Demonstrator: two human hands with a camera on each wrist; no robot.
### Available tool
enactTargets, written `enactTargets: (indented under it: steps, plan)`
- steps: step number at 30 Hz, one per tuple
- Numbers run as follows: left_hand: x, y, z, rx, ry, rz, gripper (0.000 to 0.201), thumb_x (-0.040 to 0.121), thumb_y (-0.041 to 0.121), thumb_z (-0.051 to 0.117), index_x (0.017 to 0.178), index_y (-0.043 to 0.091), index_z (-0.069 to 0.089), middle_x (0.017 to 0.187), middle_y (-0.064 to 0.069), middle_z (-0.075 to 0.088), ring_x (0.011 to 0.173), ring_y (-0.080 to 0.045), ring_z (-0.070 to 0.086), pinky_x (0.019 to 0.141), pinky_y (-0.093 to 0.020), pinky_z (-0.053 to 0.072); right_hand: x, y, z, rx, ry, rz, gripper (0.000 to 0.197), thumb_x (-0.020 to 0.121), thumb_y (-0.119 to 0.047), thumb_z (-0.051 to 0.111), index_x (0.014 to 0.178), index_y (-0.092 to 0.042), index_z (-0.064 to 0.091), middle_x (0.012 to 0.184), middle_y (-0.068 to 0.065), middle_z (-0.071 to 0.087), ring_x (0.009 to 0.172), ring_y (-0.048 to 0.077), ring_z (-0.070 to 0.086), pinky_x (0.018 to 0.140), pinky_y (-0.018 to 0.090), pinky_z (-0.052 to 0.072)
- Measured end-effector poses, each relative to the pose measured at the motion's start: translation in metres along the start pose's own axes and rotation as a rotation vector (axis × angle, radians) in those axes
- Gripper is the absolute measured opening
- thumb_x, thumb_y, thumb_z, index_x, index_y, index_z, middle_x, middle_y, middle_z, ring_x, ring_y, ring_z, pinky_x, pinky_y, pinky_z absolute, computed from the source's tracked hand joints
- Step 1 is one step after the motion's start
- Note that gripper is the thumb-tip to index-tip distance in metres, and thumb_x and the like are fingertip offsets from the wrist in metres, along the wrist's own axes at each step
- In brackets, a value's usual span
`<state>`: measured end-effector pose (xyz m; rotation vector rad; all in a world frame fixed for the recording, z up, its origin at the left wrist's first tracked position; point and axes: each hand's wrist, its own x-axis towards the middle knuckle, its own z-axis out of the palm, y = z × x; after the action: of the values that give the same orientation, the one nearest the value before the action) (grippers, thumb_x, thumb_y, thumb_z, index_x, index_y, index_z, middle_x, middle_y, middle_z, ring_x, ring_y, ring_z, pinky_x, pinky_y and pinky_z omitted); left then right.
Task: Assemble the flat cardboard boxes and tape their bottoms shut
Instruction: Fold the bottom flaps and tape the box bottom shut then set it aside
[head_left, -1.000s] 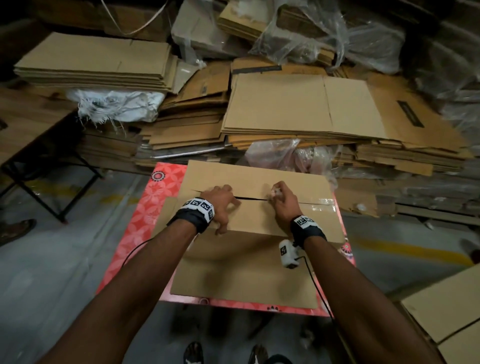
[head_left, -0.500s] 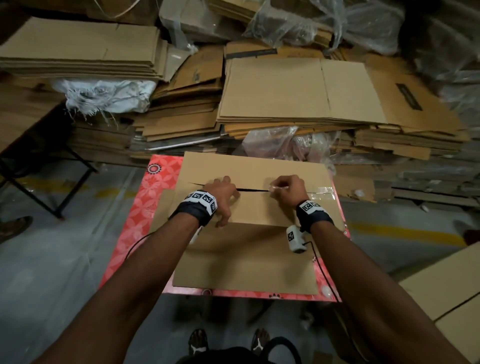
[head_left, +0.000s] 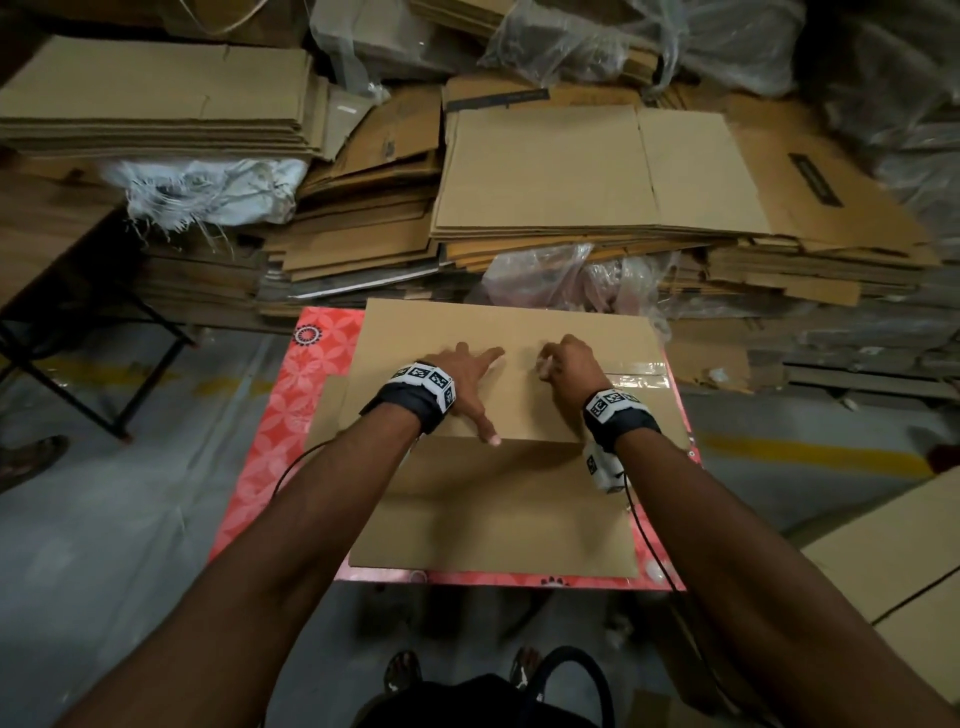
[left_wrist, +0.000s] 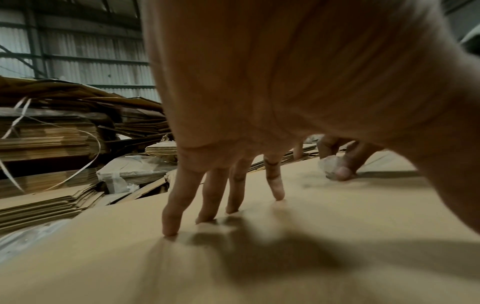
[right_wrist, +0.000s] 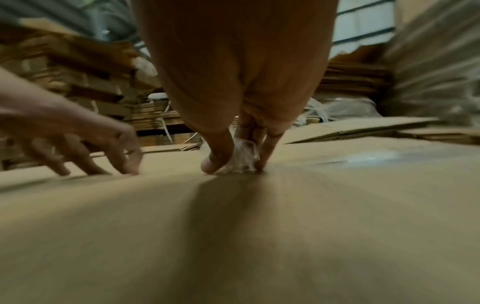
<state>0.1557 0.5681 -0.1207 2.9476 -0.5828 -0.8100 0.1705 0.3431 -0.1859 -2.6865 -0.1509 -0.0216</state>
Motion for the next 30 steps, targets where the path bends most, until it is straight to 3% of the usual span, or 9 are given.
enactTargets:
  steps: [2,5,7,10,14,18,23,26,30]
  plan:
    - [0.002,0.009,-0.004,0.043,-0.02,-0.024,0.143,0.045,0.079,0.087,0.158,0.049,0.006,0.161,-0.018,0.021,0.141,-0.049,0.036,0.108,-0.068,0.038,-0.004,0.005,0.0,-0.018,0.04,-0.021,0.011,0.093,0.0,0.06,0.097,-0.006,0.068,0.104,0.008,0.047,0.097,0.026,0.048,0.094,0.039,0.05]
    - [0.005,0.026,-0.009,0.146,-0.014,-0.049,0.126,0.051,0.075,0.087,0.156,0.042,0.027,0.159,-0.018,0.021,0.143,-0.05,0.028,0.114,-0.073,0.023,-0.004,0.012,-0.01,0.008,0.015,0.029,0.019,0.093,-0.007,0.061,0.11,-0.001,0.064,0.128,0.02,0.049,0.116,0.035,0.046,0.1,0.037,0.041]
    - [0.009,0.034,-0.007,0.229,0.041,-0.003,0.125,0.05,0.073,0.088,0.155,0.038,0.029,0.161,-0.015,0.02,0.145,-0.047,0.024,0.115,-0.074,0.015,-0.004,0.017,-0.022,0.184,0.034,0.105,0.021,0.096,-0.016,0.054,0.11,-0.002,0.061,0.118,0.016,0.063,0.107,0.032,0.058,0.087,0.032,0.044]
    - [0.013,0.038,-0.004,0.224,0.042,0.068,0.134,0.051,0.065,0.091,0.158,0.048,0.011,0.162,-0.008,0.024,0.142,-0.042,0.033,0.114,-0.068,0.02,-0.005,0.024,-0.03,0.53,0.125,0.288,0.012,0.104,-0.021,0.049,0.107,-0.01,0.054,0.092,0.009,0.075,0.088,0.025,0.07,0.083,0.035,0.054]
    - [0.014,0.047,-0.009,0.2,0.009,0.061,0.131,0.053,0.059,0.094,0.158,0.048,0.018,0.155,-0.006,0.037,0.137,-0.036,0.045,0.113,-0.061,0.029,-0.003,0.039,-0.032,0.746,0.106,0.43,0.049,0.106,-0.052,0.038,0.109,-0.008,0.06,0.082,0.008,0.071,0.078,0.029,0.069,0.085,0.048,0.057]
    - [0.014,0.052,-0.011,0.174,0.006,0.043,0.126,0.052,0.049,0.098,0.157,0.043,0.03,0.154,-0.001,0.041,0.138,-0.031,0.046,0.113,-0.057,0.035,-0.012,0.044,-0.041,0.448,-0.008,0.307,0.033,0.103,-0.022,0.046,0.111,-0.009,0.075,0.1,0.017,0.075,0.095,0.034,0.07,0.089,0.041,0.056]
    - [0.02,0.053,-0.01,0.142,-0.007,0.037,0.128,0.045,0.047,0.099,0.155,0.041,0.035,0.152,-0.001,0.044,0.137,-0.03,0.048,0.11,-0.055,0.04,-0.019,0.055,-0.042,0.322,0.118,0.334,0.014,0.084,-0.007,0.08,0.093,0.003,0.077,0.094,0.019,0.071,0.075,0.022,0.067,0.06,0.013,0.048]
    - [0.021,0.053,-0.009,0.128,0.0,0.032,0.128,0.044,0.045,0.099,0.154,0.041,0.036,0.151,-0.002,0.046,0.135,-0.031,0.05,0.109,-0.053,0.042,-0.03,0.049,-0.04,0.167,0.129,0.218,0.012,0.084,-0.005,0.077,0.096,-0.006,0.08,0.085,0.013,0.076,0.079,0.025,0.071,0.073,0.027,0.056]
    - [0.024,0.053,-0.007,0.109,0.001,0.031,0.129,0.042,0.044,0.099,0.154,0.041,0.036,0.15,-0.002,0.047,0.134,-0.032,0.051,0.109,-0.052,0.043,-0.043,0.038,-0.031,0.052,0.187,0.177,0.042,0.087,-0.009,0.059,0.125,-0.025,0.07,0.089,0.006,0.076,0.088,0.027,0.071,0.083,0.04,0.06]
